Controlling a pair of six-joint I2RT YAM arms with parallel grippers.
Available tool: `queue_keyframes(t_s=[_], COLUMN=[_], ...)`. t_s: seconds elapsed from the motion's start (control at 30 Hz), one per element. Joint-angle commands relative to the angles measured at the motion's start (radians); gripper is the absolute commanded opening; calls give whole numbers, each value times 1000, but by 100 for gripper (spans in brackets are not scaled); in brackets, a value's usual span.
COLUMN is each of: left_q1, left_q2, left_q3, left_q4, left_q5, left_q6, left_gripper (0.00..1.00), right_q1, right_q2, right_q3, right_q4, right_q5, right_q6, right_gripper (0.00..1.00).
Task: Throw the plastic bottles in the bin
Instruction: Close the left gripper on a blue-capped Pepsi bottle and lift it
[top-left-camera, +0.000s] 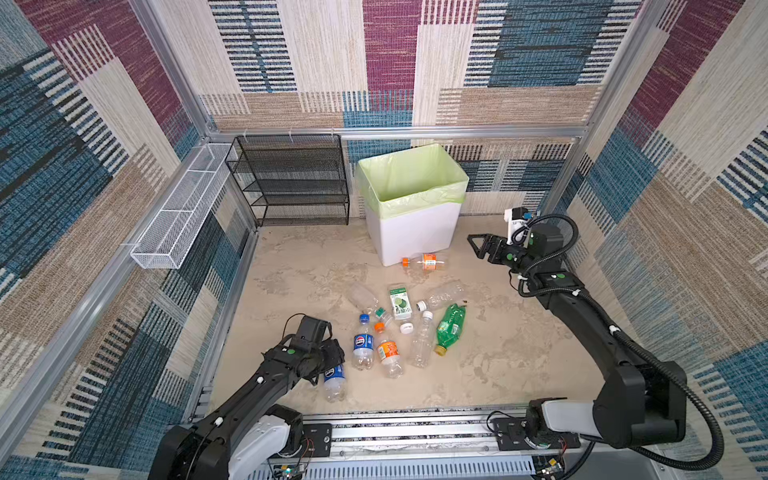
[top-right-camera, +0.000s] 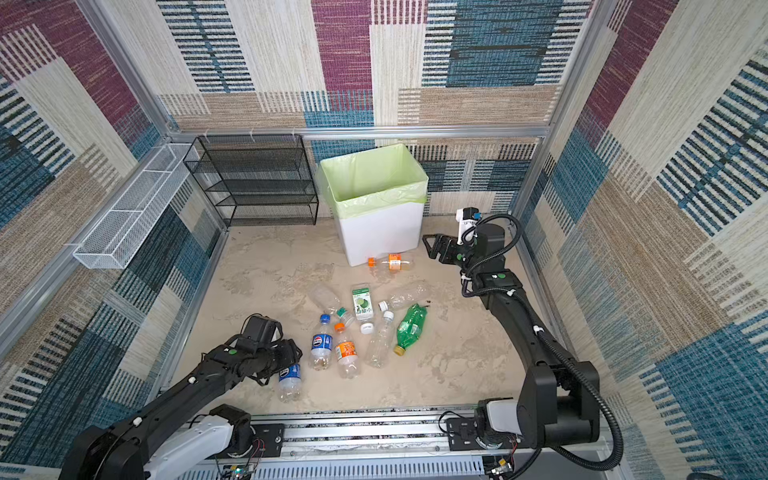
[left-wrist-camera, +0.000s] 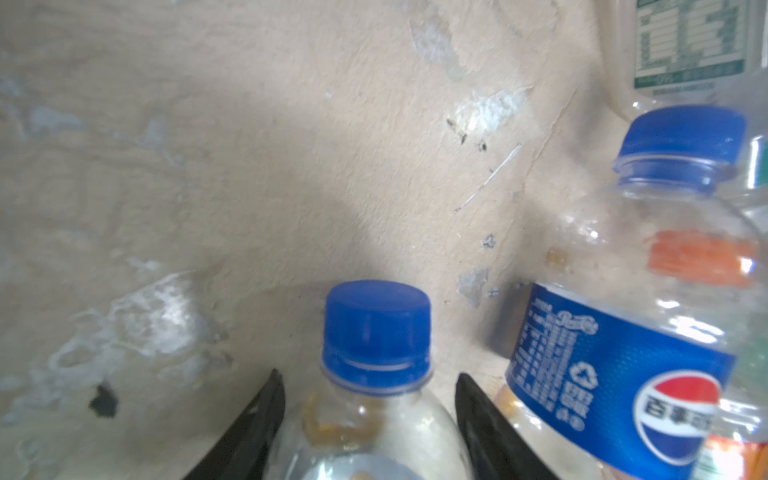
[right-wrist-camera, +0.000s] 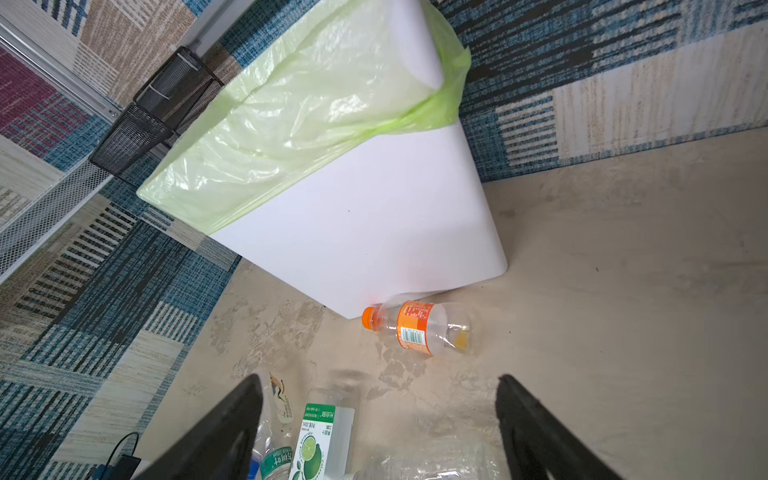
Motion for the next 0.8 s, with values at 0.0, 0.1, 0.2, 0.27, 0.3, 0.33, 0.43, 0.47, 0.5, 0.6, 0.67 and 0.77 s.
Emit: queue_keyframes(t_s=[0.0, 0.1, 0.2, 0.27, 0.3, 0.33, 0.43, 0.47, 0.5, 0.6, 0.67, 0.77], left_q1=[-1, -1, 0, -1, -1, -1, -1, -1, 0, -1, -1, -1], left_q2=[14, -1, -47, -93, -116, -136, -182, -194, -203, -223, -230, -220], left_q3=[2, 25, 48, 61, 67, 73, 92, 100, 108, 138, 158, 200], left_q4=[17, 31, 46, 59, 63, 69, 99, 118, 132, 203, 262, 382], left_q5=[7, -8, -23, -41, -52, -63, -93, -99, -103, -106, -129, -167], left_q6=[-9, 10, 32, 47, 56, 68, 107, 126, 142, 221, 301, 412], left_gripper=[57, 53, 52, 52, 52, 52, 52, 52, 52, 52, 53, 54], right_q1=[1, 1, 1, 1, 1, 1, 1, 1, 1, 1, 1, 1], right_q2=[7, 26, 37, 39, 40, 38, 45, 47, 45, 34, 20, 2], right_q3=[-6, -7, -1, 2, 3, 2, 10, 16, 21, 30, 24, 3], right_q4=[19, 7, -5, -5, -4, -3, -14, -19, -25, -39, -35, -22], right_q5=[34, 53, 67, 74, 77, 79, 81, 85, 90, 111, 123, 137], right_q6=[-18, -32, -41, -42, -42, -42, -40, -42, -42, -47, -51, -46], right_gripper=[88, 87, 86, 85, 85, 85, 84, 83, 83, 82, 82, 81])
